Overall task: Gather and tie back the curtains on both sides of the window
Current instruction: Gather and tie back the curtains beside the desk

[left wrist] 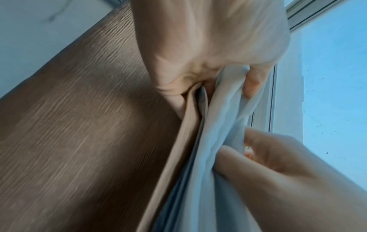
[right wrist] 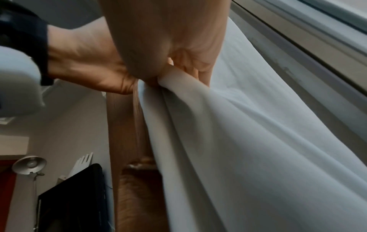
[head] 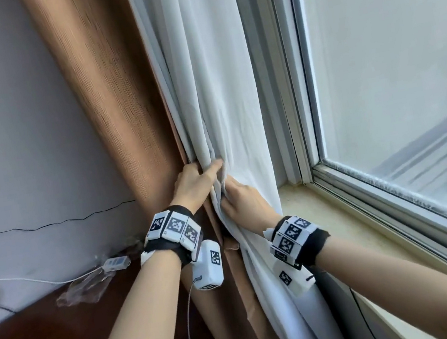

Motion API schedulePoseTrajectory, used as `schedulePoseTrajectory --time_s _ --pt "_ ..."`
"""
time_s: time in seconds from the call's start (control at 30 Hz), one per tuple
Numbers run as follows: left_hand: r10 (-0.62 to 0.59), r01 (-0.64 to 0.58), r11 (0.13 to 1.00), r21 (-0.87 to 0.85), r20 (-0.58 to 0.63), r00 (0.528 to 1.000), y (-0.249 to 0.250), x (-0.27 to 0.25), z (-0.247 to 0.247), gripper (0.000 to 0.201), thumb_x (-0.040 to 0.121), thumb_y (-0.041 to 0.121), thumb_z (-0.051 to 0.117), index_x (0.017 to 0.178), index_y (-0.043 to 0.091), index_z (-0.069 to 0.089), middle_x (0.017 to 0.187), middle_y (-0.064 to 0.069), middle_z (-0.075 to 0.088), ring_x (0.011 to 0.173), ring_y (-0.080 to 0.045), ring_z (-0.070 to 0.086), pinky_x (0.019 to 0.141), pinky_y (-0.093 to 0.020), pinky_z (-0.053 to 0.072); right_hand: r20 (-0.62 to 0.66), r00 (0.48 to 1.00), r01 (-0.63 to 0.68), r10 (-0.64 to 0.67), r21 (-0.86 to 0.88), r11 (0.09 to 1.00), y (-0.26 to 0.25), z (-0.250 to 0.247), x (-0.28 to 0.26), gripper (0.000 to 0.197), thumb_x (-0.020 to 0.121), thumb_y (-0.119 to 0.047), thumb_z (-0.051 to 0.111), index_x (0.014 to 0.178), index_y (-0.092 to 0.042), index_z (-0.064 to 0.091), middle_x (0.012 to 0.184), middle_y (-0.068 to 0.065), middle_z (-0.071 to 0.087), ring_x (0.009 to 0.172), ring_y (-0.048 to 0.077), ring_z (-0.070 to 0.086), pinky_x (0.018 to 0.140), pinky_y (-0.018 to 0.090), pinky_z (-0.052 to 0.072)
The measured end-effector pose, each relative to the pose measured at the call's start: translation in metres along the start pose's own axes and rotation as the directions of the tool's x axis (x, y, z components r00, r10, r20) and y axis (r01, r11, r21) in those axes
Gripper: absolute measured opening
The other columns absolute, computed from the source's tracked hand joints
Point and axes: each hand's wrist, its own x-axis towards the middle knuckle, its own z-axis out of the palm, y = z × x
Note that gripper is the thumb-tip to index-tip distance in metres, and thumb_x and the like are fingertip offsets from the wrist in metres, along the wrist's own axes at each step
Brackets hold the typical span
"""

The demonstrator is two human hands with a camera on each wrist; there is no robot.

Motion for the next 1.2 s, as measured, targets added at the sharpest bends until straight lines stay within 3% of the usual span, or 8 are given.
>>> schedulePoseTrajectory --time_s 0.07,0.23,0.4,0.6,0.7,0.87,1.0,1.2 --pt "-0.021 0.024 0.996 0.087 -0.029 0.999 0.002 -0.001 0.000 0.086 0.057 0.078 0.064 0.115 0.014 0.064 0.117 -0.007 0.066 0.114 -0.026 0.058 0.100 -0.036 0.047 0.046 0.999 0.025 -0.024 -0.026 0.999 -0.001 0.001 0.001 0.026 0.087 -0.009 0.047 0.112 -0.003 0.051 0.127 0.014 0.052 0.101 0.030 0.056 0.080 0.034 0.046" --pt "-0.026 0.059 0.956 0.286 -0.118 0.993 -0.001 0.002 -0.004 0.051 0.085 0.029 0.063 0.124 0.000 0.050 0.132 -0.024 0.051 0.125 -0.041 0.045 0.100 -0.038 0.039 0.253 0.967 -0.029 0.017 0.042 0.999 0.016 -0.009 0.003 0.039 0.097 -0.045 0.043 0.084 -0.017 0.066 0.141 0.008 0.052 0.134 0.017 0.044 0.103 0.035 0.042" --pt "-0.012 0.042 0.958 0.284 -0.108 0.994 -0.012 0.012 -0.011 0.048 0.083 0.026 0.063 0.121 0.001 0.052 0.129 -0.023 0.054 0.122 -0.041 0.048 0.097 -0.037 0.041 -0.081 0.902 -0.382 0.424 0.310 0.871 0.059 -0.044 0.036 0.018 0.093 -0.033 0.059 0.105 -0.021 0.064 0.102 0.000 0.074 0.091 0.010 0.068 0.083 0.035 0.055" --pt "0.005 0.018 0.952 0.305 -0.073 0.997 -0.018 0.024 -0.008 0.046 0.084 0.025 0.061 0.123 0.003 0.051 0.130 -0.023 0.053 0.123 -0.042 0.047 0.097 -0.035 0.040 0.226 0.765 -0.633 0.604 0.441 0.636 0.117 -0.038 0.092 0.110 0.068 -0.062 0.075 0.151 -0.030 0.010 0.156 -0.004 0.023 0.139 0.017 0.028 0.116 0.046 0.020" --pt "0.012 0.007 0.952 0.305 -0.060 0.998 -0.018 0.029 -0.007 0.046 0.084 0.026 0.061 0.123 0.003 0.051 0.130 -0.022 0.053 0.123 -0.042 0.046 0.097 -0.035 0.040 0.439 0.694 -0.713 0.570 0.525 0.464 0.121 -0.020 0.113 0.088 0.072 -0.057 0.073 0.142 -0.014 0.042 0.139 0.007 0.053 0.116 0.022 0.055 0.097 0.037 0.043" --pt "0.016 0.003 0.959 0.283 -0.064 0.998 -0.021 0.031 -0.008 0.045 0.084 0.025 0.061 0.123 0.003 0.051 0.131 -0.021 0.053 0.124 -0.040 0.046 0.098 -0.035 0.039 0.514 0.722 -0.692 0.464 0.552 0.465 0.095 -0.009 0.115 0.044 0.074 -0.025 0.050 0.111 -0.004 0.062 0.101 0.009 0.070 0.095 0.024 0.066 0.091 0.034 0.049" --pt "0.010 0.008 0.958 0.285 -0.060 0.998 -0.022 0.032 -0.009 0.045 0.084 0.025 0.060 0.123 0.004 0.050 0.130 -0.021 0.052 0.124 -0.041 0.045 0.099 -0.036 0.038 0.458 0.740 -0.671 0.493 0.558 0.489 0.091 -0.004 0.112 0.043 0.081 -0.014 0.044 0.117 0.007 0.055 0.108 0.022 0.066 0.099 0.034 0.066 0.089 0.040 0.053" --pt "-0.003 0.019 0.958 0.287 -0.058 0.998 -0.018 0.027 -0.008 0.045 0.085 0.025 0.059 0.125 0.004 0.049 0.131 -0.022 0.051 0.124 -0.042 0.044 0.100 -0.036 0.037 0.277 0.793 -0.593 0.542 0.553 0.585 0.084 -0.010 0.103 0.019 0.082 -0.019 0.054 0.092 -0.004 0.060 0.081 0.009 0.061 0.075 0.022 0.059 0.066 0.028 0.047"
